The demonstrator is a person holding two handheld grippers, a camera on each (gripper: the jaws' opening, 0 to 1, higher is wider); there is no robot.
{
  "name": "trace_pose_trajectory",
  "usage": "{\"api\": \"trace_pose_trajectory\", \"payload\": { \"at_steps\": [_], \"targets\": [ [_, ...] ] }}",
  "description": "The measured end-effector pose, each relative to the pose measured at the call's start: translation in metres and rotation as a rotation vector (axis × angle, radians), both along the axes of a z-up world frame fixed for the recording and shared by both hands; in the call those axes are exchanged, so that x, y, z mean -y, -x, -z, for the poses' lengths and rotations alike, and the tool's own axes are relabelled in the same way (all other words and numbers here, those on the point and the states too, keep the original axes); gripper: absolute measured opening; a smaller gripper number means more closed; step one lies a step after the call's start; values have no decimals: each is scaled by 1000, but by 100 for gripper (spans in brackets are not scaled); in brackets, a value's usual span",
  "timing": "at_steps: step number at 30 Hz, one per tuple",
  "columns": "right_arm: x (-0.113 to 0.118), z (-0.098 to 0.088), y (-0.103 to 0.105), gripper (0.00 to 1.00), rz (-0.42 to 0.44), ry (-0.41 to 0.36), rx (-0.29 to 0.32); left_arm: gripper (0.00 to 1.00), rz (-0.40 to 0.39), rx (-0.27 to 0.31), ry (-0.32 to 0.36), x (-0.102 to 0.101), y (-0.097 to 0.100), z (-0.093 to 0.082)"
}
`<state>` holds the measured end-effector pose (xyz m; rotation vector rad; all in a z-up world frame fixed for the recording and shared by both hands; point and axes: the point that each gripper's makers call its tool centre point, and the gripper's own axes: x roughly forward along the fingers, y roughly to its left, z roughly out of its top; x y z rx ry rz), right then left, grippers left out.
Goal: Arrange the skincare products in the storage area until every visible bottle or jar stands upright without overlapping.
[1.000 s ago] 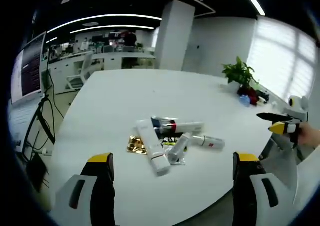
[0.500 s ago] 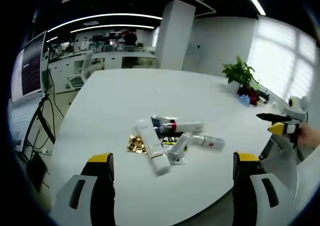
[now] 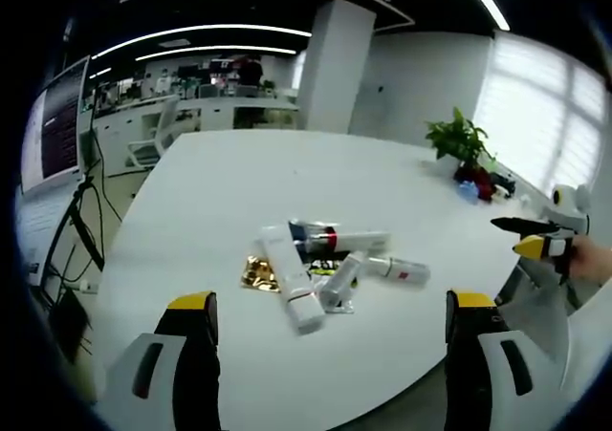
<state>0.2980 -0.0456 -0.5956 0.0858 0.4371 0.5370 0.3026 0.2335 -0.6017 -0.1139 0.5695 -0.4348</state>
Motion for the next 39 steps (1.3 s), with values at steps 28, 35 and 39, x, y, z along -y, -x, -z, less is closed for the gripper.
{"api": "trace_pose_trajectory", "payload": {
  "at_steps": [28,35,39],
  "targets": [
    [1,6,-3,98,-4,10,-20,97,9,-16,-6,1,0,5],
    [-1,9,-7,97,-18,18,-27,97,15,-20,-4,3,0,7],
    [-3,9,-11,97,-29,24,-30,97,17,-24,-4,3,0,8]
  ]
}}
